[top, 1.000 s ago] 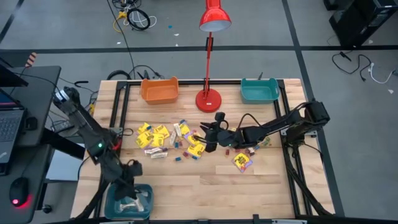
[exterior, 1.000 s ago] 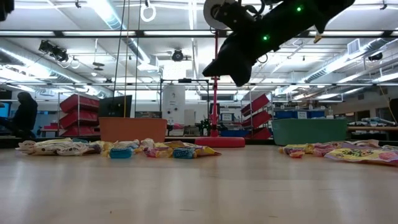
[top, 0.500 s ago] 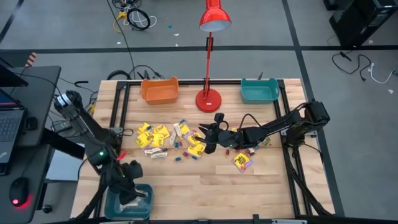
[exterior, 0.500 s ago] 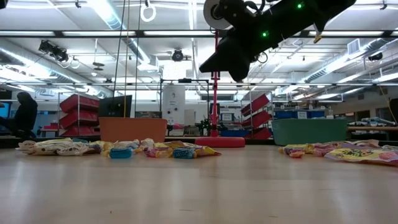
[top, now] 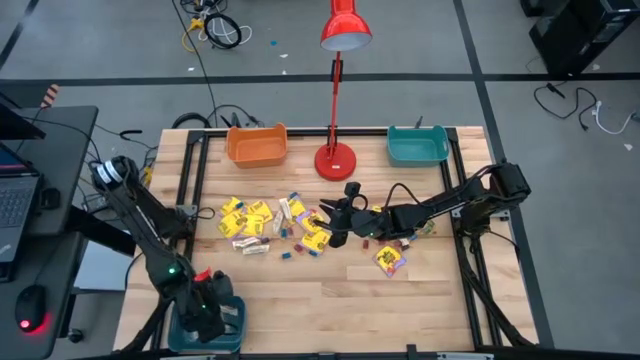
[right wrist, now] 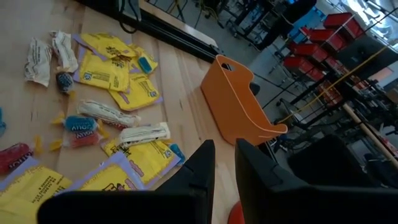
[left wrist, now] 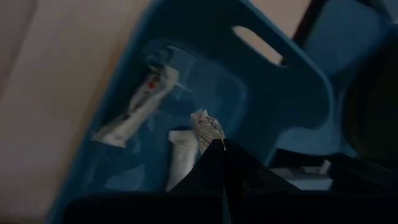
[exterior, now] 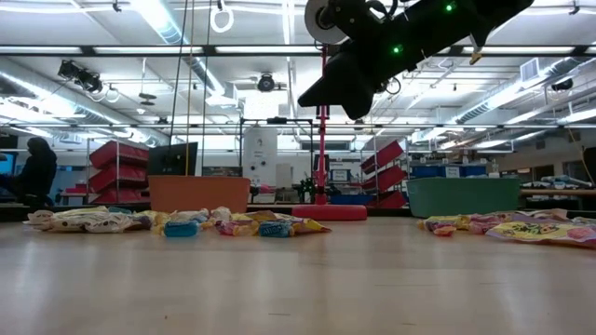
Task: Sort candy
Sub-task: Put the white candy into the blue bin
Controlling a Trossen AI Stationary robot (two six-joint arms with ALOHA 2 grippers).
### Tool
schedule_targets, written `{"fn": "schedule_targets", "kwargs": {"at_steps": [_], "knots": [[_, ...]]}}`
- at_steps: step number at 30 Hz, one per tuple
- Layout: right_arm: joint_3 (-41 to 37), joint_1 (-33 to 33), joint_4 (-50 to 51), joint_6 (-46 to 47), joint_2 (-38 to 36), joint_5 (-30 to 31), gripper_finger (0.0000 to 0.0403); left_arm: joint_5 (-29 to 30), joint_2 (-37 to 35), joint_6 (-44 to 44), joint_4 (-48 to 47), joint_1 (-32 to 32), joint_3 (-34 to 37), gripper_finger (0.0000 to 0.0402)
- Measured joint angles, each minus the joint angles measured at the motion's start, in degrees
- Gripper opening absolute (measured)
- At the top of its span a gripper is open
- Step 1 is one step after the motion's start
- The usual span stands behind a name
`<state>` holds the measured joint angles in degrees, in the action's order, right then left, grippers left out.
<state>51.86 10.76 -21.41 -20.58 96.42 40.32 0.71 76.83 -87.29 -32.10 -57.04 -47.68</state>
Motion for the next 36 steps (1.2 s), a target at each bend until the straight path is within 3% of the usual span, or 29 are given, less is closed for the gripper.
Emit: {"fn": "schedule_targets", "kwargs": {"at_steps": [11, 18, 25, 36], "knots": [[0.0, 0.0, -0.1, 0.0, 0.0, 0.0, 0.005, 3.4, 0.0, 0.0, -4.4, -2.8, 0.0, 0.0], [0.0, 0.0, -0.3, 0.1, 0.0, 0.0, 0.005, 10.3, 0.0, -0.3, -3.7, -6.3, 0.0, 0.0], [0.1, 0.0, -0.4, 0.1, 0.0, 0.0, 0.005, 10.7, 0.0, -0.4, -3.5, -6.5, 0.0, 0.0001], [0.1, 0.0, -0.4, 0.1, 0.0, 0.0, 0.005, 10.7, 0.0, -3.4, -3.5, -6.5, 0.0, 0.0056]]}}
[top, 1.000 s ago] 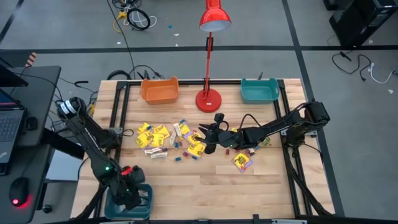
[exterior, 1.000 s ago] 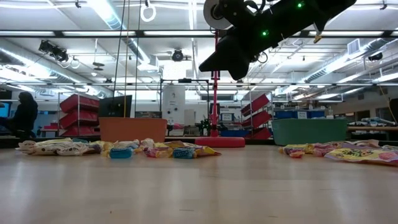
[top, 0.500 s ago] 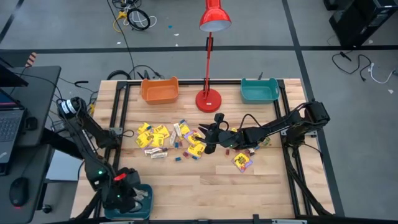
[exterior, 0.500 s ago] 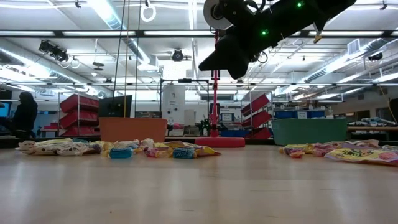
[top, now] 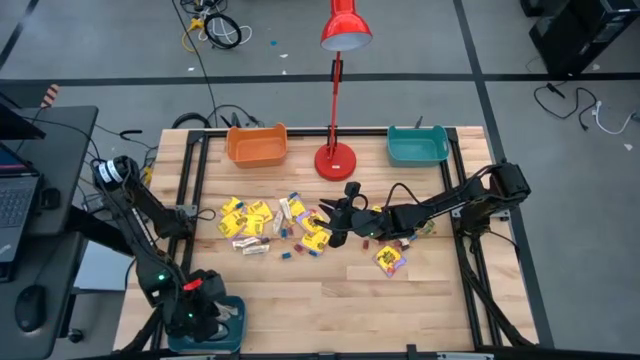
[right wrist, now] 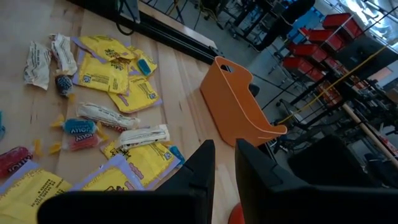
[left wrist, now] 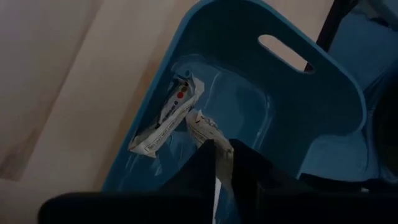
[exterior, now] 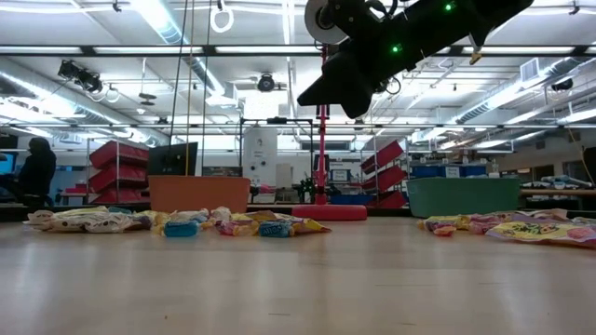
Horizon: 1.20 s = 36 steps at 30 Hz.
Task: Sort candy
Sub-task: Put the white candy into the blue bin
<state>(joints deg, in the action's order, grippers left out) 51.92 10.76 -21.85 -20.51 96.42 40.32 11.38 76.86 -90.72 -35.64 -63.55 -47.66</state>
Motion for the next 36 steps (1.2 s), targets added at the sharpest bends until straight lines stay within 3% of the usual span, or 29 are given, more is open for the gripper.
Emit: {"fn": "schedule_targets", "kwargs": {"at_steps": [8, 22, 26, 36], "knots": [[0.0, 0.0, 0.0, 0.0, 0.0, 0.0, 0.005, -3.1, 0.0, -4.5, -0.1, 0.0, 0.0, 0.0101], [0.0, 0.0, 0.0, 1.1, 0.0, 0.0, 0.005, -3.4, 0.0, -6.4, -0.1, 0.0, 0.0, 0.0164], [0.0, 0.0, 0.0, 1.1, 0.0, 0.0, 0.005, -6.9, 0.0, -7.3, 2.4, 0.0, 0.0, 0.0185], [0.0, 0.0, 0.0, 1.1, 0.0, 0.0, 0.005, -7.5, 0.0, -7.2, 3.9, -0.7, 0.0, 0.0193]]}}
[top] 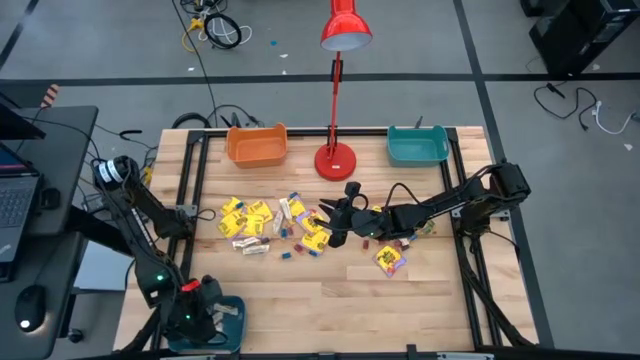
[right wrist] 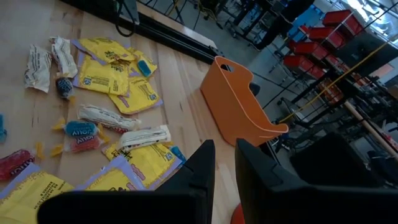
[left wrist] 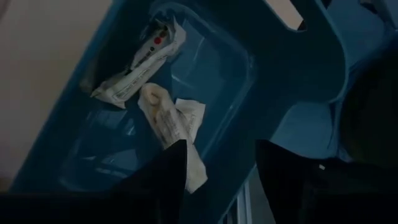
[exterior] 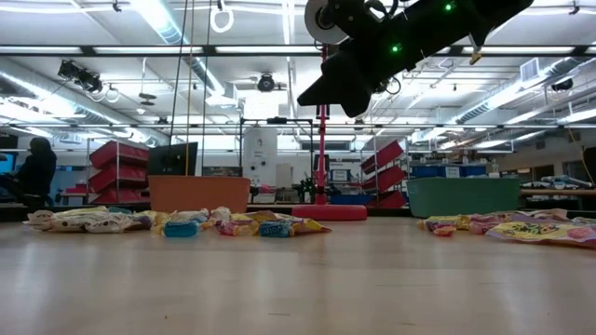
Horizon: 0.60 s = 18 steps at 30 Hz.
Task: Sort candy
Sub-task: Put the white candy into the blue bin
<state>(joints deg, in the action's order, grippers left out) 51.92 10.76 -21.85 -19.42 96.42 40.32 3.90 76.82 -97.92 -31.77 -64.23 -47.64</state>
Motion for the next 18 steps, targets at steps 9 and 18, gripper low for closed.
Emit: {"fn": "schedule_targets", "kwargs": {"at_steps": [9, 18], "knots": [[0.0, 0.0, 0.0, 0.0, 0.0, 0.0, 0.005, -1.7, 0.0, 0.1, 2.6, 0.0, 0.0, 0.0193], [0.0, 0.0, 0.0, 1.5, 0.0, 0.0, 0.005, -3.2, 0.8, 0.1, 6.6, 0.0, 0.0, 0.0153]]}}
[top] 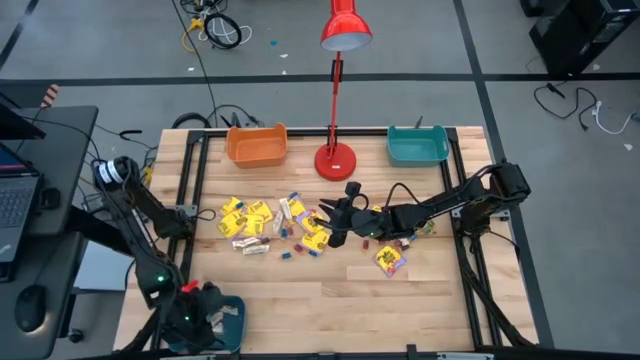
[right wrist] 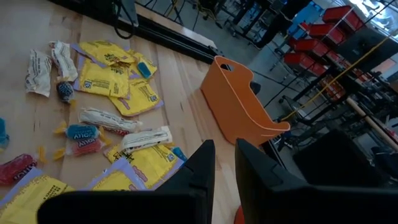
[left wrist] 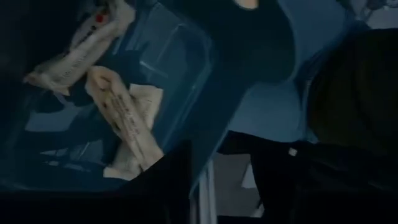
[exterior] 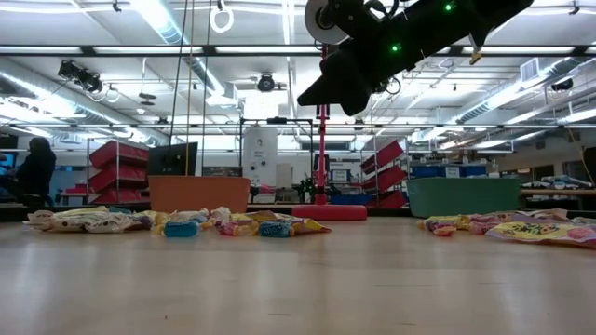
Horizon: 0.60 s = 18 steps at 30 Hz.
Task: Sort candy
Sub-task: Put the white candy into the blue bin
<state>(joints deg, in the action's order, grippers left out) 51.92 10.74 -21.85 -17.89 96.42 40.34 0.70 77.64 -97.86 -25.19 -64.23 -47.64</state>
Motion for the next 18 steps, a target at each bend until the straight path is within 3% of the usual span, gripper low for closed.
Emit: {"fn": "schedule_targets", "kwargs": {"at_steps": [5, 9, 18], "knots": [[0.0, 0.0, 0.0, 0.0, 0.0, 0.0, 0.005, -8.0, 2.4, 0.1, 0.8, 0.0, 0.1, 0.0075], [0.0, 0.0, 0.0, -0.1, 0.0, 0.0, 0.005, -6.9, 2.7, 0.1, 3.9, 0.0, 0.1, 0.001], [0.0, 0.0, 0.0, 0.2, 0.0, 0.0, 0.005, -3.1, 2.7, 0.0, -0.3, 0.1, 0.1, 0.0005]]}}
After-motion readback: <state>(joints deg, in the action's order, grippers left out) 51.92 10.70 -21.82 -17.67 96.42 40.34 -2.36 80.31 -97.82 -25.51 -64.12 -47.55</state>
